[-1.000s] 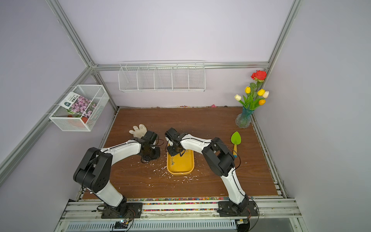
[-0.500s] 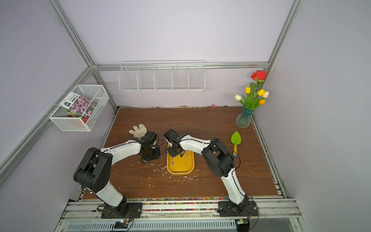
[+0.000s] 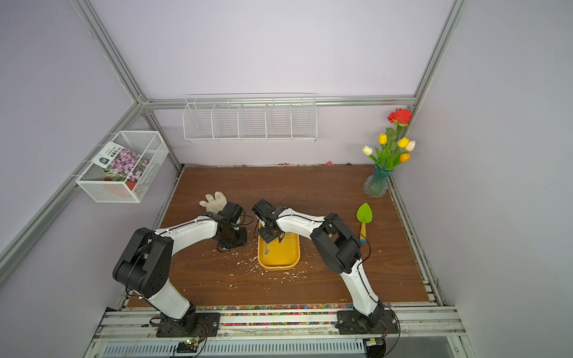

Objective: Take out the screws from the storage box
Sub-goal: Pick up the screw from the storage box, then place the screw at the center of the board.

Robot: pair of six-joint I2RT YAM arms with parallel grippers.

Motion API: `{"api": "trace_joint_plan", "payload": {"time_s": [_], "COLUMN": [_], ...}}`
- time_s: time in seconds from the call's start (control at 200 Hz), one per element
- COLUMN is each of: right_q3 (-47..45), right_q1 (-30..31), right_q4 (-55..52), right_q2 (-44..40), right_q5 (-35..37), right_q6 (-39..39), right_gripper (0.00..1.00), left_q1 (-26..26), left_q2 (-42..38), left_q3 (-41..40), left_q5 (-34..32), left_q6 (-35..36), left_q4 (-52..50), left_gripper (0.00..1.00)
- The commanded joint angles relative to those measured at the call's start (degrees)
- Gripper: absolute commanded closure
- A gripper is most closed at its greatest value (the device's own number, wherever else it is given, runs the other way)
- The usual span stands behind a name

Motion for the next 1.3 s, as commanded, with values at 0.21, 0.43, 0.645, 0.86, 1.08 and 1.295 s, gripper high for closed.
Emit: {"api": "trace_joint_plan", "payload": {"time_s": [0.21, 0.43, 0.645, 0.86, 1.08, 1.295], "right_q3": [-2.1, -3.0, -7.2, -14.7, -29.0, -36.1], "right_q1": [-1.9, -4.4, -7.9, -13.6, -21.5, -23.1], "right_q4": [-4.6, -4.7, -5.7, -8.5, -6.1, -5.2], "right_q2": [-3.3, -11.4, -19.8, -30.8, -40.2, -39.7], "right_q5": [-0.6, -2.3, -3.6, -4.0, -4.9, -5.0], "right_q6": [0.2, 1.1, 1.8, 2.6, 4.6, 4.4], "right_gripper": [1.00, 1.00, 1.00, 1.00, 1.00, 1.00], "left_q1": [0.1, 0.0, -3.7, -9.9, -16.3, -19.3], "left_q2": [-3.3, -5.3, -9.9, -4.2, 5.1, 13.3], "left_q3": [3.9, 9.6, 12.2, 18.9, 23.8, 28.0], "left_q5": [-1.3, -0.9, 4.2, 8.6, 11.4, 10.4], "left_q6": [0.7, 1.5, 9.3, 14.6, 21.3, 24.2], "left_q4": [-2.2, -3.7, 2.7, 2.6, 3.3, 2.7], "left_gripper": [0.72, 0.71, 0.72, 0.75, 0.75, 0.75]}}
